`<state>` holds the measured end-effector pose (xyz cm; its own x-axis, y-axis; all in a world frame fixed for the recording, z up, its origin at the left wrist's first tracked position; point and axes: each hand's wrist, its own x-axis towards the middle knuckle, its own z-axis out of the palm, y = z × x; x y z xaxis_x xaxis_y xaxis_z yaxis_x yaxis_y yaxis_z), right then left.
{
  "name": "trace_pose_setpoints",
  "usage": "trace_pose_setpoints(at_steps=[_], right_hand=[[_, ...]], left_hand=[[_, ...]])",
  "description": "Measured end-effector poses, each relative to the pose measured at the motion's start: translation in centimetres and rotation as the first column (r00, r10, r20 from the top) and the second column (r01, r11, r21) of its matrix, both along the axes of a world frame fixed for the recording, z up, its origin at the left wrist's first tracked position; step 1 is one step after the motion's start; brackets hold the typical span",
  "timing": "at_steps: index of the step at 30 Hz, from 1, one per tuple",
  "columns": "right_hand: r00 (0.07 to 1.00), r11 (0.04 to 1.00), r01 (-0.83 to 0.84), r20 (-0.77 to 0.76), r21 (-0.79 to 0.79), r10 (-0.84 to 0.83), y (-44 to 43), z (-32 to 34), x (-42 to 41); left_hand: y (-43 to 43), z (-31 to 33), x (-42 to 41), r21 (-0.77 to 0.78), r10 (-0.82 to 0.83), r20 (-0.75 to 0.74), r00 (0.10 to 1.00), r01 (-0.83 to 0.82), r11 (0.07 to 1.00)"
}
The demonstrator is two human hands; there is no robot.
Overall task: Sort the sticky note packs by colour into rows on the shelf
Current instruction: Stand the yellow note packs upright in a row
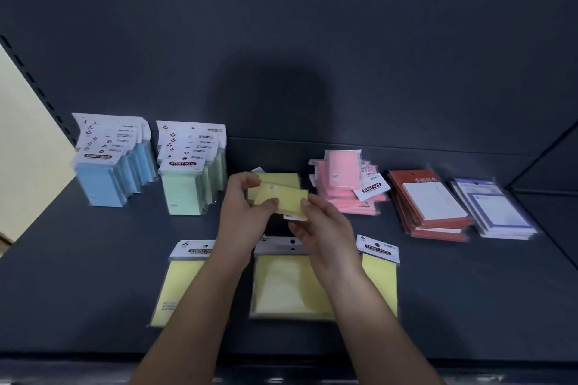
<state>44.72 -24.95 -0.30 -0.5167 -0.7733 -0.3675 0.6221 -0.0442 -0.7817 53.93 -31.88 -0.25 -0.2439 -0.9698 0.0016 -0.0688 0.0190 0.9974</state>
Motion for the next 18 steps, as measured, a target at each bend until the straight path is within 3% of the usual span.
trace_pose_setpoints(at_steps=[5,10,15,18], right_hand=[[0.927,0.978,-0.176,0.317,-0.111,0.203,1.7,1.2,0.0],[0.911,0.94,-0.31,0.24,-0.143,0.336,4.0,1.3,-0.4],[0.901,0.953,-0.272,0.312,-0.132,0.3,5.8,0.7,-0.9],[0.925,0.928,-0.366,0.084,-0.069,0.371,7.2,1.0,-1.4]], left_hand=[[2.5,1.9,1.1,0.056,-0.124,-0.138,0.983,0.133,0.989],[3.6,2.4,1.7,0.211,-0.15,-0.259,0.954,0.207,0.955],[4.9,1.9,1.3,0.323,-0.215,-0.266,0.94,0.297,0.899],[5.7,1.8,0.9,0.289,-0.332,-0.169,0.928,0.368,0.884]])
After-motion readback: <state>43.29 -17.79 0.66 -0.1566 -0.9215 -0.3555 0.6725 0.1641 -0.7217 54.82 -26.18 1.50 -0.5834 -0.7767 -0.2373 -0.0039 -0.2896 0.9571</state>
